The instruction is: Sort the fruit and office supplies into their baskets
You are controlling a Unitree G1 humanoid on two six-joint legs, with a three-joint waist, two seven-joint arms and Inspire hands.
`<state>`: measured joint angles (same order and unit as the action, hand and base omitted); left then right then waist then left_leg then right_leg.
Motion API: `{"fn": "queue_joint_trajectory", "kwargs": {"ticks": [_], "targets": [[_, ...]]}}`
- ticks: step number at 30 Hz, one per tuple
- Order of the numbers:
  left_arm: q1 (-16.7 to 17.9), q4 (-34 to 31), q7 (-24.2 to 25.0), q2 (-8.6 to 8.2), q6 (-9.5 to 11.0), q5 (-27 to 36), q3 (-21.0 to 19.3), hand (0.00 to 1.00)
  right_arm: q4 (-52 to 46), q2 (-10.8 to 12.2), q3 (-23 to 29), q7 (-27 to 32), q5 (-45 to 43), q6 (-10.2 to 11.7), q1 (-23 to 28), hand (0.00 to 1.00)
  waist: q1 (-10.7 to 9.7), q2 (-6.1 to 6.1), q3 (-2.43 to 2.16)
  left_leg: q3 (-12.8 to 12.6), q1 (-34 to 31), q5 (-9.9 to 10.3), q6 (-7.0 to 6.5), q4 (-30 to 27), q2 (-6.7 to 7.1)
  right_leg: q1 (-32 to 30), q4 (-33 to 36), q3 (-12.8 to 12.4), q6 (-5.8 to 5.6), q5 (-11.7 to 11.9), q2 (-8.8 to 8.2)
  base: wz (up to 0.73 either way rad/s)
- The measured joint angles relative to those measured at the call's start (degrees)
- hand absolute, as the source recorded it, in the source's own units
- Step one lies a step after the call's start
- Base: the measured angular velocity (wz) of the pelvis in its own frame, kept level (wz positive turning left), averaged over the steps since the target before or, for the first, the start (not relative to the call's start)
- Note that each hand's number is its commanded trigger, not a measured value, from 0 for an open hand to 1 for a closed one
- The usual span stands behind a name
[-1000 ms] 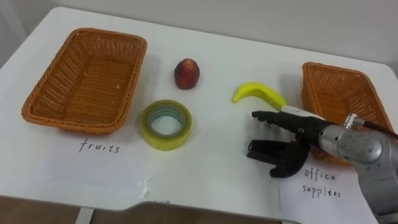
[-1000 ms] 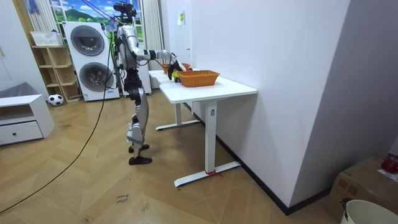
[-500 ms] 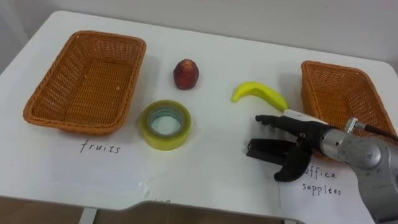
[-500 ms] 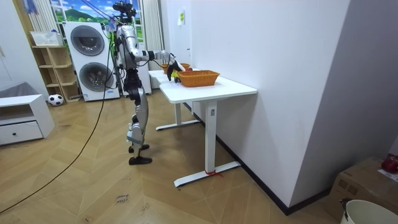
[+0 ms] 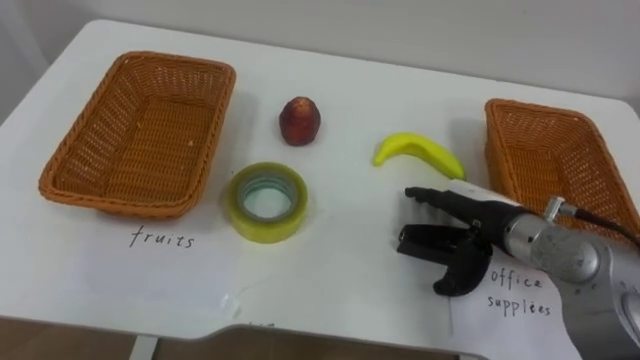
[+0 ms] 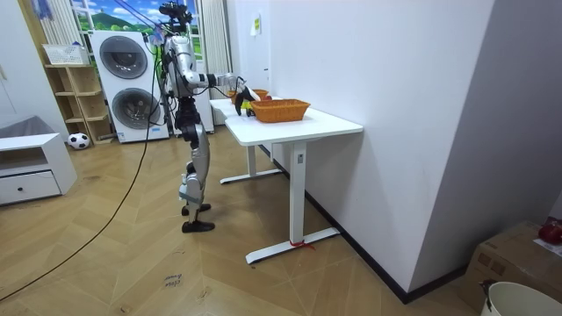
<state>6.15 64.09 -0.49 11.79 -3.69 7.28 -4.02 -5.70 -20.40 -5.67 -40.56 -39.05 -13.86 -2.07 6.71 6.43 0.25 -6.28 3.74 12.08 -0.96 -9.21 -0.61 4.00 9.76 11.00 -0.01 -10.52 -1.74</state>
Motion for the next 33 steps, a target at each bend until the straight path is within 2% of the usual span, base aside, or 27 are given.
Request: {"fn": "queue_joint_trajectory", "kwargs": {"ticks": [6,11,18,25,31,33], "targets": [[0.38,-0.65,-0.64,-0.39,0.04,0.01,-0.03,0.0,-0.01,2.39,-0.02,1.37,-2.51,0.0,0.39,0.0,0.03,-0.26,-0.13,-0.02,0.03,0.0,0.0,0.01,0.02,0.04,0.02,-0.03,-0.02,0.01,-0.02,0.0],[0.45,-0.97,-1.73,-0.84,0.04,-0.04,-0.1,0.0,-0.13,3.48,-0.02,3.19,-4.09,0.0,0.91,0.0,0.05,-0.32,-0.13,-0.03,0.03,0.0,0.0,0.07,0.03,0.08,0.02,0.06,-0.02,0.02,-0.02,0.0],[0.46,-0.97,-2.98,-1.11,0.03,-0.19,-0.1,0.0,-0.34,3.53,-0.84,4.25,-4.3,-0.14,0.98,0.0,0.03,-0.3,-0.14,-0.05,0.19,0.01,-0.01,0.4,0.03,0.07,0.03,0.15,-0.03,0.02,0.01,0.0],[0.65,-1.03,-3.96,-1.12,-0.29,-0.66,-0.24,0.0,-1.49,3.47,-2.21,4.16,-6.27,-2.43,1.01,0.0,0.18,-0.23,-0.12,-0.03,0.32,0.02,-0.02,0.55,0.08,0.06,0.02,0.16,-0.06,0.04,-0.01,0.0],[0.58,-1.47,-3.96,-1.11,-1.38,-0.67,-0.27,0.0,-1.35,3.37,-2.24,4.13,-6.2,-2.62,1.01,0.0,0.61,-0.07,-0.04,-0.01,0.43,0.03,-0.03,0.66,0.04,0.06,0.02,0.21,-0.06,0.04,0.02,0.0],[0.62,-2.81,-3.88,-1.11,-1.82,-0.67,-0.26,0.0,-1.34,3.37,-2.3,4.07,-6.19,-3.29,1.01,0.0,0.95,0.2,0.03,-0.01,0.42,0.03,-0.03,0.67,0.02,0.05,0.03,0.22,-0.06,0.04,0.04,0.0]]}}
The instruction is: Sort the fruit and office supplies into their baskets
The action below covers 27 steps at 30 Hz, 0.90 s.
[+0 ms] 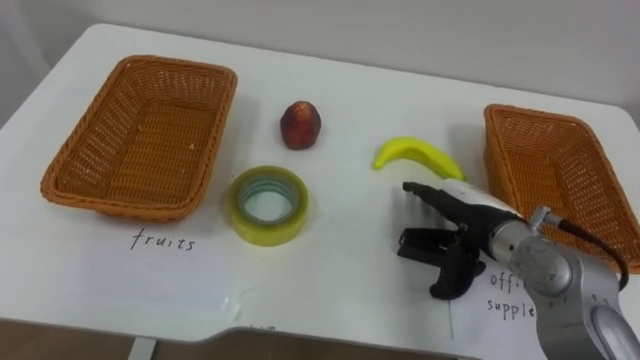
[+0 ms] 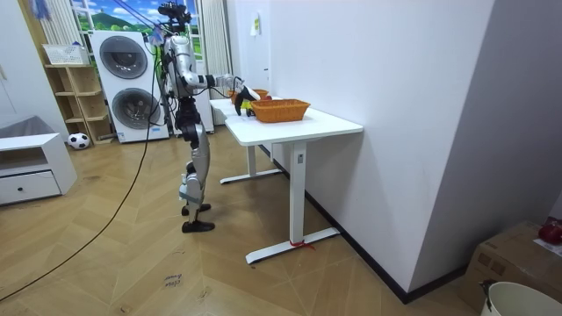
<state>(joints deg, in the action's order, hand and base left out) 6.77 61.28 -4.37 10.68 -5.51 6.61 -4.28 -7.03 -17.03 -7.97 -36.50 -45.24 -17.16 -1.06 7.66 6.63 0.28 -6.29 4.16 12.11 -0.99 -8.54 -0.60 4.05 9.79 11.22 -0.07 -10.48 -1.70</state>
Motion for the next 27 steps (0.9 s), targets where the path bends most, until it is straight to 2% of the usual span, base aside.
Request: {"fn": "queue_joint_trajectory", "kwargs": {"ticks": [8,9,10,11,12,16,21,27], "targets": [[0.2,-3.01,0.45,0.0,-0.46,-1.85,-0.12,0.0,1.13,-0.07,-0.4,-1.54,-0.07,-1.27,-0.32,0.0,0.74,0.93,-0.14,0.05,0.24,0.0,0.0,-0.08,0.01,0.29,0.01,-0.09,0.0,0.0,0.0,0.0],[0.21,-3.01,0.5,0.03,-0.47,-2.19,-0.17,0.0,1.69,-0.06,-0.39,-2.14,-0.06,-1.34,-0.62,0.08,0.76,1.17,-0.06,0.05,0.46,0.0,0.0,-0.08,-0.01,0.56,-0.05,-0.1,0.0,0.0,0.01,0.0],[0.21,-3.01,0.54,0.03,-0.48,-2.33,-0.16,0.0,1.91,-0.06,-0.41,-2.49,-0.07,-1.51,-0.76,0.61,0.81,1.26,-0.06,0.06,0.55,0.0,0.0,-0.06,-0.01,0.64,-0.07,-0.15,0.0,0.0,0.02,0.0],[0.19,-3.01,0.75,0.03,-0.49,-2.38,-0.11,0.0,2.38,-0.09,-0.76,-3.23,-0.1,-1.71,-1.17,0.83,0.85,1.42,-0.04,0.07,0.58,0.0,0.0,-0.04,-0.01,0.67,-0.07,-0.08,0.0,0.0,0.01,0.0],[0.21,-3.01,1.01,0.03,-0.55,-2.49,-0.11,0.0,2.83,-0.12,-0.86,-3.81,-0.2,-1.72,-1.62,1.0,0.84,1.48,-0.02,0.08,0.58,0.01,0.0,-0.03,-0.01,0.66,-0.07,-0.05,-0.01,0.01,-0.01,0.0],[0.22,-3.01,1.19,0.04,-1.14,-2.66,-0.09,0.0,3.75,-0.11,-0.96,-4.46,-1.43,-1.69,-2.43,1.0,0.81,1.49,-0.02,0.19,0.56,0.01,0.0,-0.01,0.0,0.69,-0.06,-0.01,-0.02,0.01,-0.01,0.0],[0.06,-3.05,1.2,0.04,-1.65,-2.66,0.1,0.0,6.24,0.14,-1.61,-2.27,-4.44,-2.4,-5.27,1.0,0.74,1.45,-0.04,0.42,0.5,0.0,0.0,-0.09,0.0,0.75,-0.06,0.09,-0.02,0.02,0.0,0.02],[-0.1,-3.05,1.07,0.05,-1.68,-2.66,-0.03,0.0,7.84,0.84,-2.11,1.03,-6.14,-2.84,-5.9,1.0,0.91,1.47,-0.06,0.67,0.52,-0.01,-0.01,-0.13,0.08,0.87,-0.14,0.08,-0.02,0.02,-0.03,0.02]]}}
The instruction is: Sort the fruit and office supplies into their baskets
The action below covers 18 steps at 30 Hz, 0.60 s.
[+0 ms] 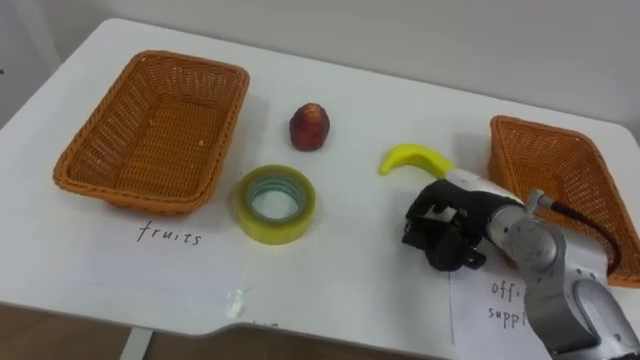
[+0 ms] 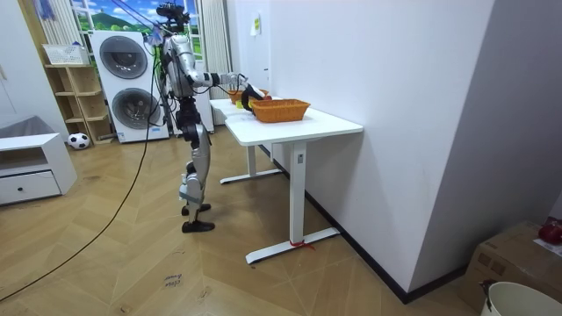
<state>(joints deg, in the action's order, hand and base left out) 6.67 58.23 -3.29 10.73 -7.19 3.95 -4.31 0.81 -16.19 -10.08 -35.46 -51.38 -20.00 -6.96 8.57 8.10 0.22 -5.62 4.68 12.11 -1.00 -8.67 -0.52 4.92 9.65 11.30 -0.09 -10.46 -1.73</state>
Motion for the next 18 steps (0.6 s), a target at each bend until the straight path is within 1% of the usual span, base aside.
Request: {"fn": "queue_joint_trajectory", "kwargs": {"ticks": [7,14,18], "targets": [[-0.22,0.35,0.03,0.21,0.05,0.02,0.01,0.0,0.55,0.27,-0.08,1.5,-1.01,0.27,0.3,1.0,0.36,0.04,-0.05,0.36,0.02,0.0,0.0,-0.52,0.23,0.09,-0.1,-0.17,0.0,0.0,-0.19,0.02],[-0.48,0.37,-0.25,0.23,0.05,0.08,0.35,0.0,0.6,0.29,-0.1,1.72,0.85,0.62,0.36,1.0,0.43,-0.05,0.01,0.49,-0.09,0.01,0.0,-0.01,0.06,0.14,0.02,-0.15,0.02,0.01,0.04,-0.01],[-0.3,0.43,-1.38,0.07,0.05,0.65,1.12,0.0,-0.72,0.24,0.07,3.38,2.44,0.63,2.15,1.0,0.63,-0.31,-0.02,0.42,0.05,0.0,0.0,-0.09,-0.02,0.08,0.09,-0.08,0.11,0.07,0.08,-0.01]]}}
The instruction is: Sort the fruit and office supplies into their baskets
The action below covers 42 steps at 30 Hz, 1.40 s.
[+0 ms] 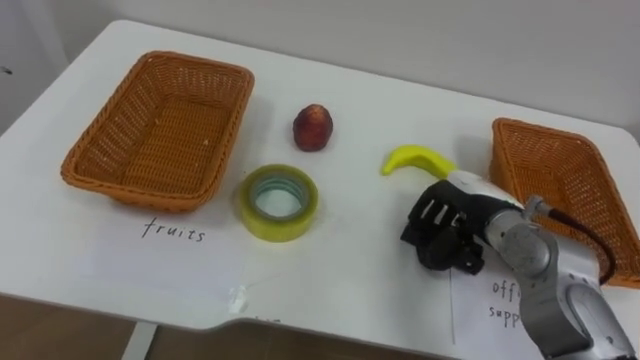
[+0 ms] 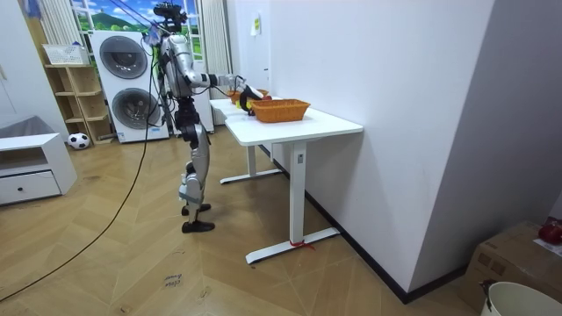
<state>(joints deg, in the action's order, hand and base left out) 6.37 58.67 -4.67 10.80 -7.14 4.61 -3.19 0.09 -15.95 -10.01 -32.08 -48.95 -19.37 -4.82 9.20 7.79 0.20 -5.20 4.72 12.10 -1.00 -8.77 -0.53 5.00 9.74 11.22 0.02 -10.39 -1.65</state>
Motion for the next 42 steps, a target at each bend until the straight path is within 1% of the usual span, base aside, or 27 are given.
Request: {"fn": "queue_joint_trajectory", "kwargs": {"ticks": [3,6,7,8,11,12,14,15,16,18,19,22,24,25,26,28,29,32,33,36,38,42], "targets": [[0.13,0.22,-0.81,-0.22,0.13,0.26,-0.04,0.0,-1.87,0.04,0.56,0.82,0.39,0.37,1.42,1.0,-0.41,-0.44,0.11,-0.1,-0.07,-0.01,0.0,-0.24,0.08,-0.02,-0.01,-0.08,0.0,0.01,-0.04,-0.01],[0.44,1.81,-1.34,-0.31,1.24,1.3,0.08,0.0,-3.92,0.09,0.62,0.95,1.63,1.33,1.84,1.0,-1.48,-1.8,0.15,-0.55,-0.1,-0.02,-0.02,0.03,0.17,-0.32,-0.01,-0.44,-0.02,0.01,-0.11,-0.06],[0.44,1.91,-1.34,-0.3,1.29,1.6,0.07,0.0,-4.39,0.08,0.63,0.93,1.63,1.38,1.83,1.0,-1.58,-1.96,0.13,-0.75,-0.12,-0.02,-0.02,0.07,0.17,-0.41,0.0,-0.55,-0.02,0.01,-0.09,-0.13],[0.45,1.95,-1.29,-0.3,1.4,1.61,0.05,0.0,-5.77,0.0,0.65,0.41,1.74,1.51,1.84,1.0,-1.8,-2.1,-0.01,-0.79,-0.29,-0.02,-0.02,0.16,0.13,-0.79,0.05,-0.95,-0.02,0.01,-0.01,-0.1],[0.67,2.08,-0.67,-0.35,2.66,1.57,0.1,0.0,-9.13,-0.01,0.51,-0.68,5.03,3.34,1.92,1.0,-2.61,-2.4,0.17,-0.87,-0.44,-0.06,0.0,0.03,0.1,-1.24,-0.01,-1.45,-0.02,0.01,0.03,-0.05],[0.8,2.2,-0.61,-0.4,2.95,1.56,0.09,0.0,-9.73,0.0,0.5,-0.77,5.5,3.69,1.98,1.0,-2.68,-2.41,0.18,-0.87,-0.42,-0.06,0.01,0.0,0.1,-1.25,-0.03,-1.55,-0.02,0.01,0.04,-0.04],[0.98,3.41,-0.35,-0.63,4.37,1.51,-0.01,0.0,-12.85,-0.01,0.78,-1.01,5.83,5.01,1.97,1.0,-3.21,-2.28,0.15,-0.82,-0.44,-0.07,0.02,0.05,0.11,-1.26,-0.07,-1.63,-0.02,0.01,0.04,0.0],[1.35,3.57,-0.09,-0.64,4.84,1.51,-0.02,0.0,-14.56,-0.02,1.28,-1.01,6.39,5.7,1.97,1.0,-3.41,-2.05,0.07,-0.81,-0.42,-0.07,0.02,0.05,0.11,-1.22,-0.11,-1.64,-0.02,0.01,0.03,0.0],[1.5,3.57,-0.05,-0.65,5.0,1.5,-0.02,0.0,-15.45,-0.02,1.6,-1.0,6.76,5.94,1.96,1.0,-3.65,-1.91,0.01,-0.8,-0.4,-0.07,0.02,0.07,0.11,-1.19,-0.12,-1.63,-0.02,0.01,0.02,0.0],[2.27,3.63,-0.09,-0.48,5.58,1.49,-0.59,0.0,-17.62,-0.03,3.11,-0.6,8.53,7.44,1.82,1.0,-4.26,-1.43,-0.24,-0.75,-0.07,-0.07,0.02,0.11,0.13,-0.84,-0.12,-1.66,-0.02,0.01,-0.03,0.0],[2.45,3.82,-0.09,-0.4,5.69,1.49,-0.59,0.0,-17.9,-0.03,3.52,-0.37,8.95,7.67,1.79,1.0,-4.32,-1.35,-0.29,-0.73,-0.01,-0.07,0.02,0.12,0.14,-0.75,-0.13,-1.64,-0.02,0.01,-0.05,0.0],[2.68,4.11,-0.06,-0.24,5.86,1.53,-0.64,0.0,-19.19,-0.09,5.65,0.78,11.16,8.01,1.72,1.0,-4.38,-1.05,-0.22,-0.9,0.11,-0.06,0.02,0.12,0.17,-0.65,-0.17,-1.78,-0.03,0.02,-0.19,0.0],[2.82,4.33,0.28,-0.21,5.87,1.61,-1.18,0.0,-19.98,-0.16,6.51,1.73,11.78,8.03,1.67,1.0,-4.3,-0.87,0.0,-0.83,0.05,-0.06,0.02,0.11,0.24,-0.72,-0.16,-1.78,-0.13,0.07,-0.21,0.0],[2.83,4.33,0.37,-0.21,5.87,1.59,-1.21,0.0,-20.17,-0.18,6.67,1.88,11.84,8.02,1.67,1.0,-4.26,-0.85,0.02,-0.83,-0.01,-0.06,0.02,0.11,0.27,-0.8,-0.14,-1.78,-0.17,0.1,-0.2,-0.03],[2.82,4.37,0.47,-0.23,5.88,1.56,-1.44,0.0,-20.67,-0.39,7.11,1.97,12.37,8.02,1.53,1.0,-4.34,-0.76,0.06,-0.81,-0.12,-0.06,0.01,0.09,0.26,-0.94,-0.13,-1.73,-0.18,0.11,-0.2,0.0],[2.92,4.51,0.68,-0.36,5.92,1.49,-2.6,0.0,-21.55,-1.11,8.06,2.14,13.51,8.11,1.28,1.0,-4.24,-0.7,0.28,-0.81,-0.18,-0.11,-0.06,0.05,0.25,-1.02,-0.07,-1.63,-0.18,0.11,-0.18,0.0],[3.17,4.49,0.73,-0.51,5.93,1.49,-3.24,0.0,-21.6,-1.45,9.27,2.44,15.3,8.16,1.07,1.0,-4.34,-0.69,0.33,-0.8,-0.18,-0.11,-0.07,0.02,0.23,-1.04,-0.01,-1.59,-0.18,0.11,-0.15,0.0],[3.3,4.4,1.29,-0.86,5.97,1.49,-4.6,0.0,-21.9,-1.69,12.69,4.22,18.93,8.18,0.89,1.0,-4.29,-0.59,0.29,-0.77,-0.16,-0.12,-0.07,0.03,0.2,-1.01,0.09,-1.54,-0.16,0.12,-0.11,0.0],[3.34,4.38,1.54,-0.91,5.97,1.49,-4.92,0.0,-22.21,-1.7,13.82,5.05,19.82,8.35,0.85,1.0,-4.26,-0.59,0.29,-0.77,-0.16,-0.12,-0.08,0.02,0.2,-0.99,0.11,-1.56,-0.15,0.13,-0.09,0.0],[3.32,4.18,1.62,-0.97,6.09,1.49,-4.98,0.0,-22.21,-1.74,14.92,7.06,20.94,9.24,0.43,1.0,-4.37,-0.61,0.3,-0.77,-0.21,-0.12,-0.08,0.01,0.2,-0.97,0.11,-1.55,-0.14,0.14,-0.08,0.0],[3.21,4.18,1.74,-0.95,6.39,1.47,-4.99,0.0,-22.21,-1.76,15.66,8.84,21.99,10.27,0.34,1.0,-4.46,-0.61,0.3,-0.77,-0.21,-0.12,-0.08,0.01,0.2,-0.97,0.1,-1.55,-0.14,0.14,-0.08,0.0],[3.21,4.2,2.02,-0.93,6.71,1.38,-5.03,0.0,-22.2,-2.65,15.84,11.56,22.16,11.53,0.31,1.0,-4.46,-0.66,0.33,-0.77,-0.23,-0.12,-0.08,0.01,0.22,-1.06,0.0,-1.55,-0.15,0.14,-0.12,0.0]]}}
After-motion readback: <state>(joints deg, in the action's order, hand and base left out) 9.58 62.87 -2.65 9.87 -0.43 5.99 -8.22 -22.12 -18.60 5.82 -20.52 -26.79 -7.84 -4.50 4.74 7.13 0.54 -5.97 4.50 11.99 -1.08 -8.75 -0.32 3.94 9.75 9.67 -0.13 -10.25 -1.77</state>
